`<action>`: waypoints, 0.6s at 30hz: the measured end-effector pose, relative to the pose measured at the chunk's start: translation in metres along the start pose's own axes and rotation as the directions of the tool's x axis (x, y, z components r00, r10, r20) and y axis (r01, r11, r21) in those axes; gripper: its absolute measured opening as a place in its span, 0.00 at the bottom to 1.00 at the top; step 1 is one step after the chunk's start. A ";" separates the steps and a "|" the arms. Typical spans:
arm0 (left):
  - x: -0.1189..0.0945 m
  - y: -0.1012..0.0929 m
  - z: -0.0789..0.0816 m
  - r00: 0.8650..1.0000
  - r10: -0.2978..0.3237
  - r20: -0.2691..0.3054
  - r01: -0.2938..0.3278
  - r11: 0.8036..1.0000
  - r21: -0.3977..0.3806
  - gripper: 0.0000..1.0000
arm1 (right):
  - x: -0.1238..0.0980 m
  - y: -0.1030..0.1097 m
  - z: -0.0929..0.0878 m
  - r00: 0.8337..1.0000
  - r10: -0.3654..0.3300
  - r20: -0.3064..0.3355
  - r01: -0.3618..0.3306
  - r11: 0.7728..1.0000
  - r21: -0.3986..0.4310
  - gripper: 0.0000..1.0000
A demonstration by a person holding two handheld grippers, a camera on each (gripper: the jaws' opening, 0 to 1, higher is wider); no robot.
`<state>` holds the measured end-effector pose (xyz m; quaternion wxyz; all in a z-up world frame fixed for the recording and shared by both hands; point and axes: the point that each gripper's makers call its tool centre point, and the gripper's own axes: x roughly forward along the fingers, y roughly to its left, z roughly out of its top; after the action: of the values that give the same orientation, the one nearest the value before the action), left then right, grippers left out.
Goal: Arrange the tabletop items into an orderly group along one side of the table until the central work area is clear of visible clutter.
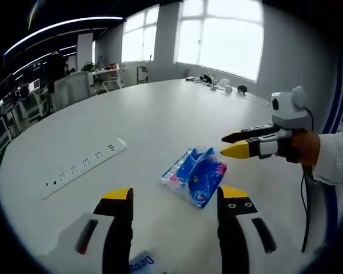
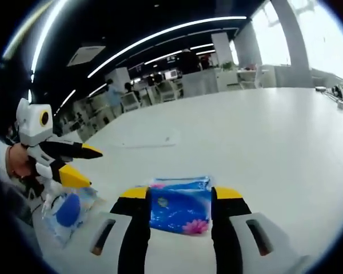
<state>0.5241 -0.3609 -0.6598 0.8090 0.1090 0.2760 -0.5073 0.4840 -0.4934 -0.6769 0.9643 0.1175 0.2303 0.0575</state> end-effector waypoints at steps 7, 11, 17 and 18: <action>-0.020 0.010 0.010 0.999 0.027 0.026 -0.027 1.000 0.011 0.62 | -0.001 0.013 0.011 1.000 0.024 0.007 -0.024 1.000 -0.014 0.46; -0.033 0.014 0.014 0.998 0.041 0.040 -0.041 0.999 0.014 0.63 | -0.002 0.023 0.016 0.999 0.039 0.010 -0.038 0.999 -0.023 0.47; -0.052 0.023 0.019 0.996 0.066 0.058 -0.067 0.998 0.013 0.64 | -0.002 0.039 0.024 0.998 0.067 0.010 -0.066 0.997 -0.046 0.48; -0.057 0.025 0.020 0.995 0.073 0.064 -0.074 0.997 0.010 0.64 | -0.002 0.041 0.025 0.997 0.071 0.010 -0.070 0.996 -0.049 0.48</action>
<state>0.5337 -0.3152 -0.6143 0.8347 0.1080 0.2428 -0.4823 0.4916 -0.4587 -0.6439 0.9656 0.1026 0.2187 0.0964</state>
